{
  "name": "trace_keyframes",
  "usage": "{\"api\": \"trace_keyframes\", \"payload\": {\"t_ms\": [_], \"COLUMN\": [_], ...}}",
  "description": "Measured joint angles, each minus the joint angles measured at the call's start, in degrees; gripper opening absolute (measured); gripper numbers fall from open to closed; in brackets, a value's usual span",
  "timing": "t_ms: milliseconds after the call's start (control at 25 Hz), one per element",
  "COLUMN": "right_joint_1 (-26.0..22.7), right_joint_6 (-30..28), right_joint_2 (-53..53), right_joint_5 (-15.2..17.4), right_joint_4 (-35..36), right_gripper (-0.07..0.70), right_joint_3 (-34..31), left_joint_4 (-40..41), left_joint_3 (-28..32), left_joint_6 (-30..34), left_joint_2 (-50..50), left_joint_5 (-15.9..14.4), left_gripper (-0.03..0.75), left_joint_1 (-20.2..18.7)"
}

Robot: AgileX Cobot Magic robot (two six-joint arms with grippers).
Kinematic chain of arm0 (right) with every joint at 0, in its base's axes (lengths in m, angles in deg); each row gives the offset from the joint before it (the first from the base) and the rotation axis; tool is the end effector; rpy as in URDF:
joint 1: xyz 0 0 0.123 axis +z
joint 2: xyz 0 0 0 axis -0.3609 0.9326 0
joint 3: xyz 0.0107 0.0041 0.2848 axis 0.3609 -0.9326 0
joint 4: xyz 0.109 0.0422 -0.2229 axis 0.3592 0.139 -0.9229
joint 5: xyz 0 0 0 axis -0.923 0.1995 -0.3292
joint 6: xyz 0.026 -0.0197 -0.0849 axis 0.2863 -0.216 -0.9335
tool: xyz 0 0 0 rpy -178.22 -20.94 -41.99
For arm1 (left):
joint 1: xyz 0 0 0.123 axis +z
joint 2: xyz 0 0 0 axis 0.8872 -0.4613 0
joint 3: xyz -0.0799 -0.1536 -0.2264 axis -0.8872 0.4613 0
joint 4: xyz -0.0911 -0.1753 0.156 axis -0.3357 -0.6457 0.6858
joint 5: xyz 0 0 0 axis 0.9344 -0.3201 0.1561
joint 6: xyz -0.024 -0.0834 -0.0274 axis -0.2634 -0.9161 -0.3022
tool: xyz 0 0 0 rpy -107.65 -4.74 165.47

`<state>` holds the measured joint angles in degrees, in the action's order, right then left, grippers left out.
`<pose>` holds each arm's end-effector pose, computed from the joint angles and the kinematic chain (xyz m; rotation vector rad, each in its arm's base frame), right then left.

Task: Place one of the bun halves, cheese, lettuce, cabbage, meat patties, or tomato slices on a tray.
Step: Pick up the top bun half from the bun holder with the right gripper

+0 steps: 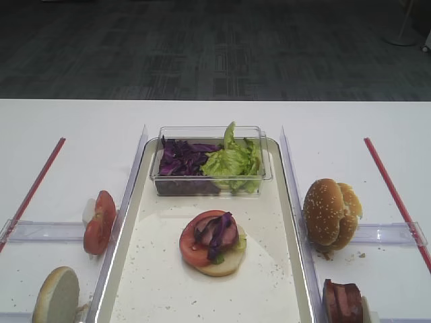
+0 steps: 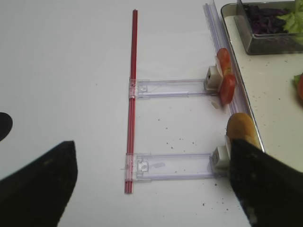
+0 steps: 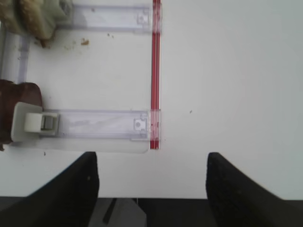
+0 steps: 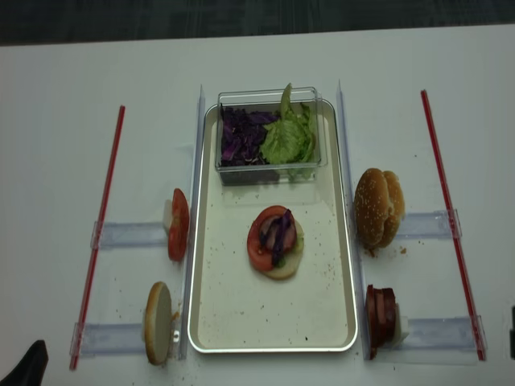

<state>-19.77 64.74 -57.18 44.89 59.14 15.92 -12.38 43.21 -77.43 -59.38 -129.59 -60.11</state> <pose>0.0595 0.0020 0.2552 0.0325 2.6185 0.0347 -0.0120 -0.0005 0.2649 -0.0800 2.1573 0.0060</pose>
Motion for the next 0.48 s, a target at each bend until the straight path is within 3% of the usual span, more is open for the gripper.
{"api": "trace_keyframes", "payload": {"t_ms": [240,480], "right_joint_1": [0.00,0.00], "right_joint_6": [0.41,0.41], "right_joint_2": [15.72,24.43], "right_joint_5": [-0.92,-1.70], "right_joint_4": [0.32,1.31], "right_gripper": [0.508,0.508], "right_joint_3": [0.00,0.00], "left_joint_4": [0.00,0.00], "left_joint_3": [0.00,0.00], "left_joint_6": [0.00,0.00], "left_joint_2": [0.00,0.00], "left_joint_5": [0.00,0.00], "left_gripper": [0.598,0.598], "left_joint_1": [0.00,0.00]}}
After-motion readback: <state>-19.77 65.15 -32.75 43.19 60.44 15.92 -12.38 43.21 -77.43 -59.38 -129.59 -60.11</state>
